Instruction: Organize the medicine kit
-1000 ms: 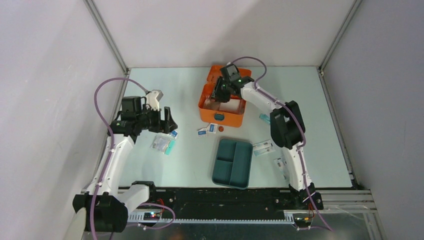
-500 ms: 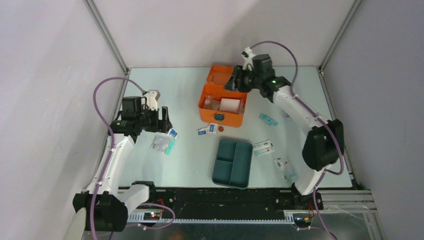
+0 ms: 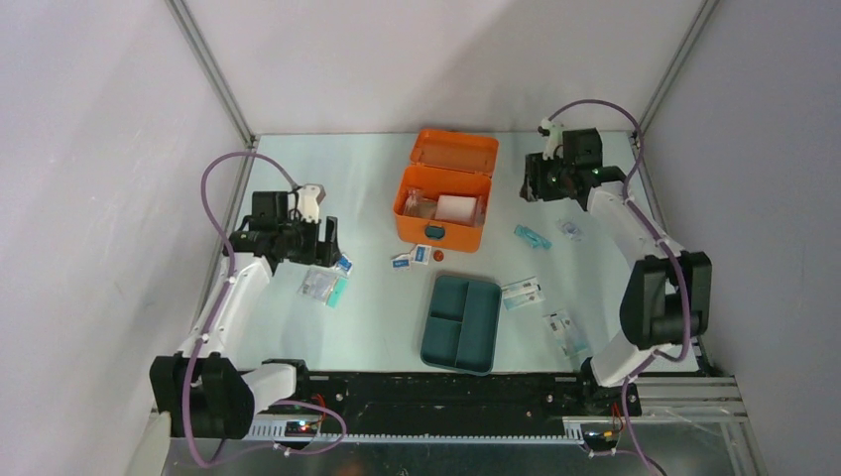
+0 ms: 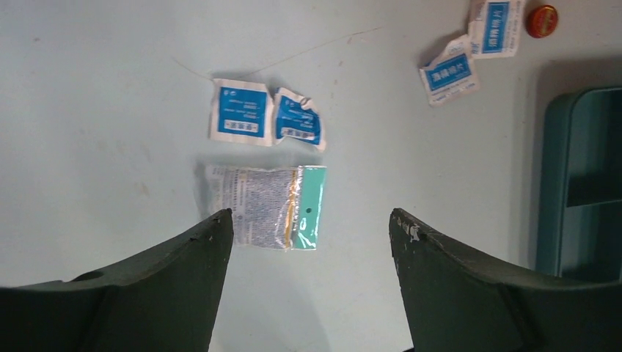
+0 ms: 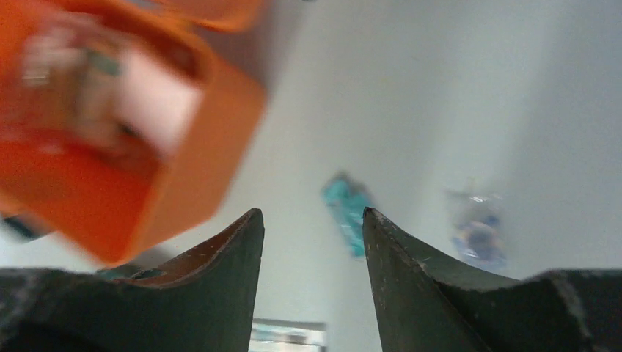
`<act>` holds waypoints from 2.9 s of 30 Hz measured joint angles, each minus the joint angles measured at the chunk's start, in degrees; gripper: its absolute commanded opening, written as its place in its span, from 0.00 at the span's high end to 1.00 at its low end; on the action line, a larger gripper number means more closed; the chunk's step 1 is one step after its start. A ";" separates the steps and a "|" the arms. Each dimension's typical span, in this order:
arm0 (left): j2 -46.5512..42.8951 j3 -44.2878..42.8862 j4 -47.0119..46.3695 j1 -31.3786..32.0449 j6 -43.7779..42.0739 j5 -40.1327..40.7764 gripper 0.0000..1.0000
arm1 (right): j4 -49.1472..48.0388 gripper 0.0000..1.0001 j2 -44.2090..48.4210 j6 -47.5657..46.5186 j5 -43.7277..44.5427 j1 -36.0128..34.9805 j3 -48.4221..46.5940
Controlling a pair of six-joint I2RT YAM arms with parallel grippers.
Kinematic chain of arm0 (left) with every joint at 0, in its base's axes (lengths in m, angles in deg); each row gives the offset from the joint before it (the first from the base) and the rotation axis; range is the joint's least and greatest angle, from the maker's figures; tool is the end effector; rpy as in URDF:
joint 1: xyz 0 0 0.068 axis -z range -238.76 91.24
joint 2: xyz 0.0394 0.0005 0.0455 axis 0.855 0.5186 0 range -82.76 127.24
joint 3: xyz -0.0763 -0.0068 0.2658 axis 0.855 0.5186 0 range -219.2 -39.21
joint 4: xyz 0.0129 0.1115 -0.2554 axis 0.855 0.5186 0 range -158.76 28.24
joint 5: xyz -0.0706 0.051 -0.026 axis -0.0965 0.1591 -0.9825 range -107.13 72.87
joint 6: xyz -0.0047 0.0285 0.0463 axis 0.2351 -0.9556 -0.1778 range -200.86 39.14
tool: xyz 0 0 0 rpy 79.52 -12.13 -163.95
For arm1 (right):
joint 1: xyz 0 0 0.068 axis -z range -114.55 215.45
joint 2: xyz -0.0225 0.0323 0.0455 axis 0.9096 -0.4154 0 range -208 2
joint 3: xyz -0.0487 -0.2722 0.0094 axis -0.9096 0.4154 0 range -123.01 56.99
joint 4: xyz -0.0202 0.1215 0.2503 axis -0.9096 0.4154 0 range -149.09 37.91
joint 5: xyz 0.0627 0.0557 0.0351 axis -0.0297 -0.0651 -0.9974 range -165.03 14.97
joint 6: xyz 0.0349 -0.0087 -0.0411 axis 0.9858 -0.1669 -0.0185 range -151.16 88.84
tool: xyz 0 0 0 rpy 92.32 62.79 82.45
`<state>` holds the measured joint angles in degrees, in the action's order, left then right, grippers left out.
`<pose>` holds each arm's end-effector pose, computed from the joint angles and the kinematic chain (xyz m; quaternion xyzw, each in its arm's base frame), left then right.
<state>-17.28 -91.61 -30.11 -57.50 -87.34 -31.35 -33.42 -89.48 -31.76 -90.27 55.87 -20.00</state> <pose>0.2467 -0.0143 0.2702 0.1037 0.9326 -0.1020 0.3303 0.3738 0.0730 0.3030 -0.1355 0.8904 0.1526 0.4069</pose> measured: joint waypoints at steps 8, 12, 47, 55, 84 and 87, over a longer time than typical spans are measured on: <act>0.33 0.17 -0.02 0.00 0.07 -4.55 0.18 | 2.60 0.50 -13.51 -4.90 13.07 6.54 0.02; -0.11 0.59 -0.04 0.00 0.02 -5.44 0.18 | 3.50 0.50 -16.48 -6.67 16.35 8.07 0.02; -0.63 1.09 0.00 0.00 0.04 -7.67 0.18 | 22.40 0.36 7.17 -15.32 5.20 2.34 24.85; -0.63 1.09 -0.02 0.00 0.02 -7.63 0.19 | 22.93 0.37 9.84 -19.41 9.77 -4.68 25.77; 1.27 0.42 -0.04 0.00 0.07 -8.11 0.19 | 27.91 0.87 2.43 -27.89 18.88 -8.92 32.98; 1.27 0.42 -0.04 0.00 0.07 -8.15 0.19 | 28.04 0.90 2.73 -27.17 19.45 -9.86 33.29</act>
<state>-16.02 -91.19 -30.15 -57.50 -87.28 -39.50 -5.38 -86.75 -58.92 -70.82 46.01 13.29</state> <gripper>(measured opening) 0.814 0.133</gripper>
